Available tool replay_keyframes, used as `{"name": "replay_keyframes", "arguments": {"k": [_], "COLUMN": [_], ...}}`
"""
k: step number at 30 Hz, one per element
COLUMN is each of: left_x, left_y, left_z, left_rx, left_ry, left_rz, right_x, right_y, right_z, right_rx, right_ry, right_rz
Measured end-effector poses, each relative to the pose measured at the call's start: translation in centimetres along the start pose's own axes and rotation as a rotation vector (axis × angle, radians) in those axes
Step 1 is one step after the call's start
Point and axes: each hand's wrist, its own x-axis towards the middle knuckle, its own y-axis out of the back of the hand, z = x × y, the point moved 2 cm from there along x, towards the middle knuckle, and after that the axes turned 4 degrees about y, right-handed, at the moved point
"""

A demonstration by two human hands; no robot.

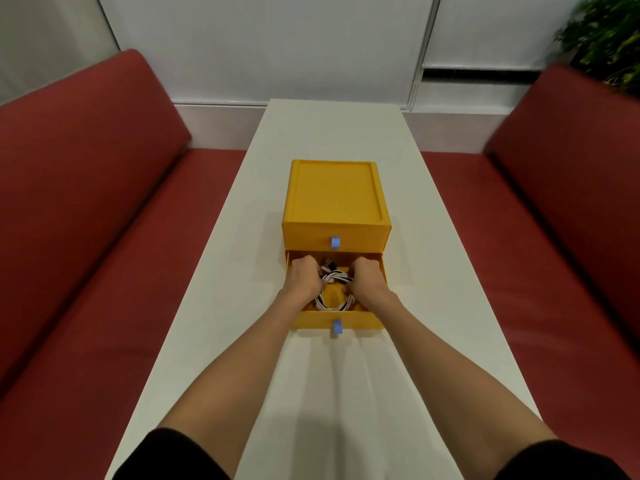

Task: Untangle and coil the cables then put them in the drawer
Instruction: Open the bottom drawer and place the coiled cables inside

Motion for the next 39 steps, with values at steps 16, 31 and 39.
{"name": "replay_keyframes", "arguments": {"k": [16, 31, 39], "left_x": [-8.2, -2.5, -0.7], "left_y": [1.2, 1.8, 1.3], "left_z": [-1.8, -0.6, 0.6], "left_rx": [0.263, 0.558, 0.622], "left_ry": [-0.311, -0.435, -0.379], "left_rz": [0.038, 0.627, 0.710], "right_x": [-1.7, -0.9, -0.5], "right_y": [10.3, 8.6, 8.0], "right_z": [-5.2, -3.5, -3.0], "right_rx": [-0.106, -0.326, -0.254], "right_ry": [0.430, 0.456, 0.456], "right_rz": [0.337, 0.158, 0.202]}}
